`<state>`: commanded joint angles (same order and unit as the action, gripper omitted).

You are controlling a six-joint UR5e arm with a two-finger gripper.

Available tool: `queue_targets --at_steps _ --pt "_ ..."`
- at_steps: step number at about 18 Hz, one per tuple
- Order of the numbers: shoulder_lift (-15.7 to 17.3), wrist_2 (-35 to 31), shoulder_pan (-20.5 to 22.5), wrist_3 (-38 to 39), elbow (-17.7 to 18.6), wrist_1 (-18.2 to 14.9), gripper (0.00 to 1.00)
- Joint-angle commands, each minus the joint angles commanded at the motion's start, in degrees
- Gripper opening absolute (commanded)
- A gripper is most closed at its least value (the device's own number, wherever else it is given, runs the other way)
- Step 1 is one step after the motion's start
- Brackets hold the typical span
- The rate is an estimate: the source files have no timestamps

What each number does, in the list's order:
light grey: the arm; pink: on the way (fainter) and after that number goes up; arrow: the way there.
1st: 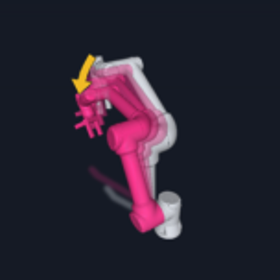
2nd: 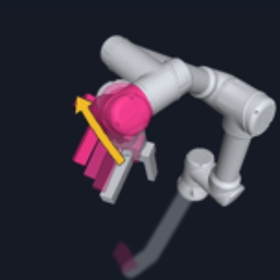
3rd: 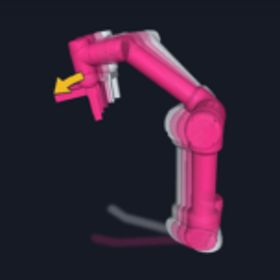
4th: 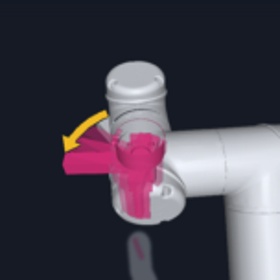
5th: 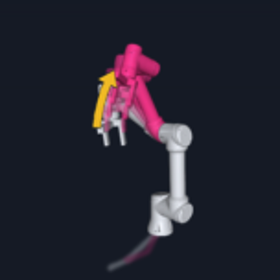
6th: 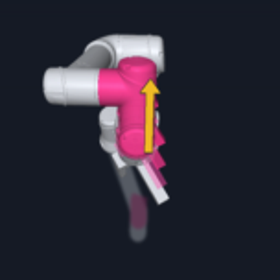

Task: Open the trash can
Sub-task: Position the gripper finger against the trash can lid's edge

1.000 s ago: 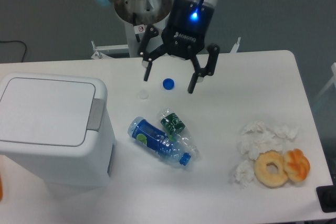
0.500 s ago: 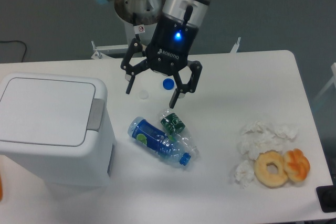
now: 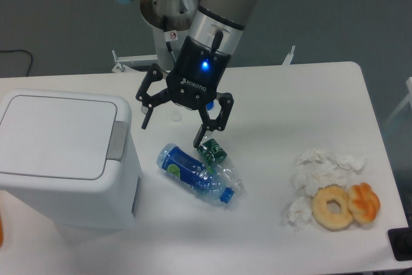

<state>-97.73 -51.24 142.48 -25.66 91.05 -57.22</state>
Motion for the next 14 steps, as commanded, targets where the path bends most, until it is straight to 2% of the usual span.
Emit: queue_targets --at_steps 14 --pt "-1.4 0.1 -1.9 0.0 0.2 0.0 1.0"
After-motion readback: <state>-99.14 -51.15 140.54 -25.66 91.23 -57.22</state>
